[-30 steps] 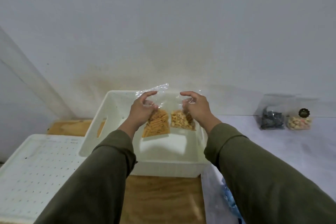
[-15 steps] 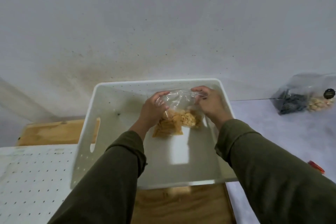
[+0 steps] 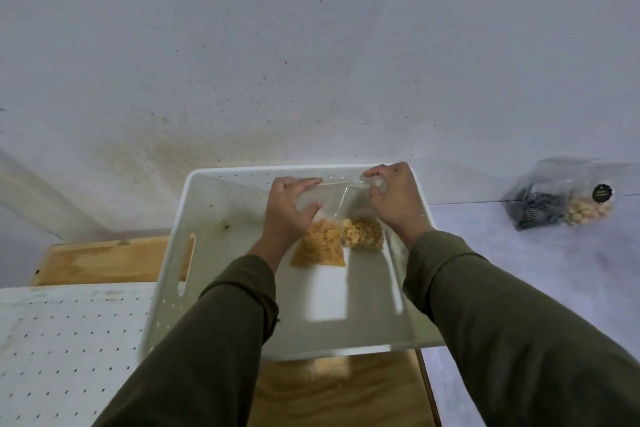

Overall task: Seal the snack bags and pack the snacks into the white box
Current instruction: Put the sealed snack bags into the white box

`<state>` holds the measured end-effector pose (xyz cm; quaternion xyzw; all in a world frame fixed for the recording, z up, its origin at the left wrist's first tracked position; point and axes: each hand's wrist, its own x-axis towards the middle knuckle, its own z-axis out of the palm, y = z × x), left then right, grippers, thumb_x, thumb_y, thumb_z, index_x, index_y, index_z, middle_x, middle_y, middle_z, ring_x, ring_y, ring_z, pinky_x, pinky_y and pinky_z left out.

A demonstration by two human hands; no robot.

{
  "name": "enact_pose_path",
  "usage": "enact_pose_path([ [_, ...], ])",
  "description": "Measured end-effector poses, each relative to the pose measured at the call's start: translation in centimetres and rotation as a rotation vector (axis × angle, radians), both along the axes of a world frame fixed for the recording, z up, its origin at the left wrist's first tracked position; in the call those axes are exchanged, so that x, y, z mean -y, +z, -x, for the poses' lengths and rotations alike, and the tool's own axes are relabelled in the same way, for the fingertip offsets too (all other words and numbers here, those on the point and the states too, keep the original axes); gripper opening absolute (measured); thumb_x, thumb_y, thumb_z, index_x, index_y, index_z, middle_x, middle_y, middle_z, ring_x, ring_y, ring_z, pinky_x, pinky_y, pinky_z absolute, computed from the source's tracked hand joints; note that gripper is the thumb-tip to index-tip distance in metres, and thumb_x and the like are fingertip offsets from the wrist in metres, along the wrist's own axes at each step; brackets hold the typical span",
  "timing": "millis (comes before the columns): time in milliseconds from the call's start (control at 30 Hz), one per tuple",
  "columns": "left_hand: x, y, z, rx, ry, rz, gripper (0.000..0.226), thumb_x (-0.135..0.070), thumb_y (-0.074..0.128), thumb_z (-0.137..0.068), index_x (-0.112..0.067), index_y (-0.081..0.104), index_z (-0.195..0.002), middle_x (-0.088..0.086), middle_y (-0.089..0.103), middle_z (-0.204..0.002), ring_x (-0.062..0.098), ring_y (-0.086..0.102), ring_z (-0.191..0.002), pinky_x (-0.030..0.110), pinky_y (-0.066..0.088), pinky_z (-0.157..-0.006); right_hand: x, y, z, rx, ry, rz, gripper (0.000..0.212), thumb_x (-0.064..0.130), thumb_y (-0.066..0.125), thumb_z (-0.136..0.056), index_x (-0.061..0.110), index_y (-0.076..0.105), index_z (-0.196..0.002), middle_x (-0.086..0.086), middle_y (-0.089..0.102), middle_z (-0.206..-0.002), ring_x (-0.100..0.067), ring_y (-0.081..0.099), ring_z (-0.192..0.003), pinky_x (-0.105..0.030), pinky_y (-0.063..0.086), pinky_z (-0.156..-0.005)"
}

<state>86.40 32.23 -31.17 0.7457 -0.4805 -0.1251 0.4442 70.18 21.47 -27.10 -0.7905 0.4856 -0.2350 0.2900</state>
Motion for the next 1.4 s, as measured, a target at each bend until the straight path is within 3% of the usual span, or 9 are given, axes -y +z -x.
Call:
enact_pose_path([
  [100,-0.1,3.0,0.3,0.082,0.033,0.016,0.040,-0.024,0.067,-0.083,-0.023,0.061,-0.122,0.002,0.040,-0.115,0.014,0.046,-0.108,0.017,0.034,-0.098,-0.6,2.0,0.4,-0.195,0.093,0.141,0.027,0.020,0.053,-0.087,0.019,0.063,-0.113,-0.011,0.047,-0.120,-0.027,0.042,-0.117,-0.036,0.035,-0.099],
  [200,0.1,6.1,1.3,0.292,0.043,-0.179,0.049,-0.035,0.059,-0.087,-0.030,0.046,-0.134,0.004,0.037,-0.133,0.019,0.040,-0.125,0.038,0.035,-0.106,-1.1,4.2,1.5,-0.391,0.133,0.156,0.041,0.032,0.050,-0.089,0.027,0.050,-0.129,-0.007,0.036,-0.140,-0.023,0.024,-0.136,-0.044,0.022,-0.107],
  [267,0.2,7.8,2.9,0.411,0.019,-0.368,0.059,-0.041,0.055,-0.089,-0.031,0.030,-0.142,0.005,0.025,-0.147,0.023,0.020,-0.140,0.050,0.022,-0.111,-1.1,5.1,2.9,-0.504,0.154,0.141,0.052,0.040,0.051,-0.088,0.031,0.038,-0.138,-0.005,0.024,-0.150,-0.023,0.010,-0.143,-0.051,0.014,-0.112],
  [367,0.6,9.9,6.1,0.439,-0.021,-0.544,0.066,-0.048,0.048,-0.091,-0.034,0.014,-0.146,0.004,0.005,-0.156,0.025,-0.008,-0.145,0.059,0.007,-0.112,-1.1,6.7,5.6,-0.592,0.165,0.136,0.057,0.048,0.047,-0.089,0.035,0.029,-0.142,-0.003,0.013,-0.156,-0.024,0.000,-0.145,-0.056,0.008,-0.113],
  [500,0.8,11.7,10.8,0.436,-0.030,-0.649,0.068,-0.054,0.044,-0.091,-0.035,0.011,-0.147,0.004,-0.003,-0.158,0.027,-0.017,-0.144,0.062,0.005,-0.112,-0.8,8.7,10.1,-0.579,0.154,0.157,0.055,0.048,0.044,-0.091,0.035,0.030,-0.142,-0.003,0.013,-0.156,-0.024,0.000,-0.145,-0.057,0.008,-0.113],
  [833,3.4,13.6,23.8,0.409,-0.021,-0.569,0.066,-0.052,0.046,-0.091,-0.035,0.013,-0.146,0.005,-0.003,-0.157,0.026,-0.018,-0.144,0.062,0.004,-0.112,1.5,10.6,23.4,-0.550,0.116,0.163,0.054,0.046,0.045,-0.091,0.033,0.030,-0.142,-0.005,0.014,-0.155,-0.026,0.002,-0.145,-0.056,0.009,-0.113],
  [1400,11.1,11.5,37.0,0.364,-0.307,-0.505,0.064,-0.048,0.050,-0.090,-0.040,0.018,-0.144,0.006,0.002,-0.156,0.025,-0.009,-0.144,0.060,0.012,-0.111,5.8,8.1,39.0,-0.407,-0.134,-0.011,0.046,0.042,0.051,-0.089,0.035,0.044,-0.134,-0.006,0.028,-0.147,-0.026,0.026,-0.136,-0.046,0.025,-0.108],
])
